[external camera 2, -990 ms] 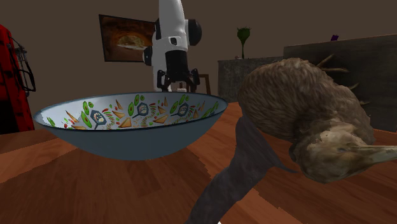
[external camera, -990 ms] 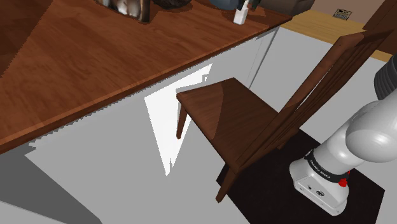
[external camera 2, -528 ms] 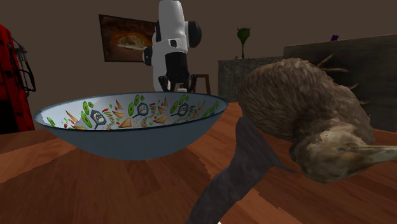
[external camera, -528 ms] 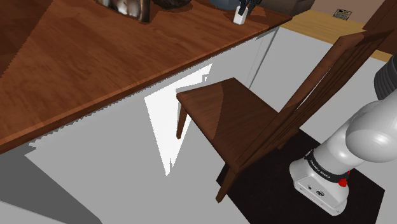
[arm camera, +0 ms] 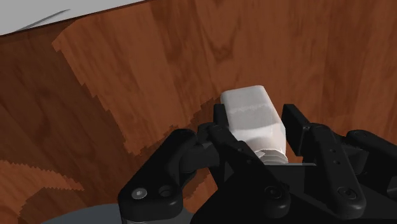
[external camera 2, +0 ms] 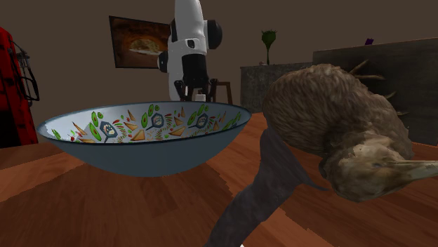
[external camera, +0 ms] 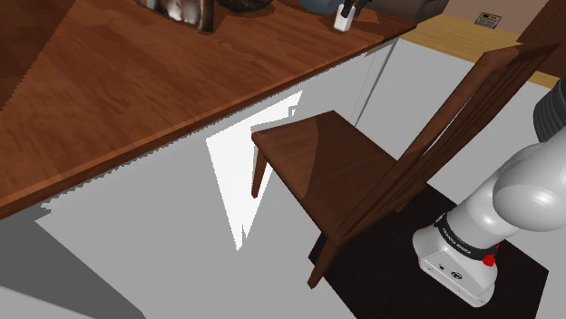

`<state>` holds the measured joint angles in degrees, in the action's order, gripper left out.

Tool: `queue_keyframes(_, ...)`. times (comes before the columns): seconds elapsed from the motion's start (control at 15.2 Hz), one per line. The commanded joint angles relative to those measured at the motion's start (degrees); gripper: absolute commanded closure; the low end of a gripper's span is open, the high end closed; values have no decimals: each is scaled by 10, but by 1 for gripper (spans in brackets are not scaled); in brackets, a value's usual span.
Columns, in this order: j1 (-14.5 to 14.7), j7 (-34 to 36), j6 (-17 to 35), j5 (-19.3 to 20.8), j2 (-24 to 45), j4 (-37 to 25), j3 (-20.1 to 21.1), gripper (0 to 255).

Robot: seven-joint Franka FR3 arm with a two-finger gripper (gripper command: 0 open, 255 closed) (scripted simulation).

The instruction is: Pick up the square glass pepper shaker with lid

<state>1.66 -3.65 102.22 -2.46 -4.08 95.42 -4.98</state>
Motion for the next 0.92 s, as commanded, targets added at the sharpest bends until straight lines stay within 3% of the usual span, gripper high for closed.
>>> queue_keyframes(0.0, 0, 1, -15, 0, 4, -19, 0, 255)
queue_keyframes(0.86, -1, 3, -112, -3, 39, -151, -2, 255)
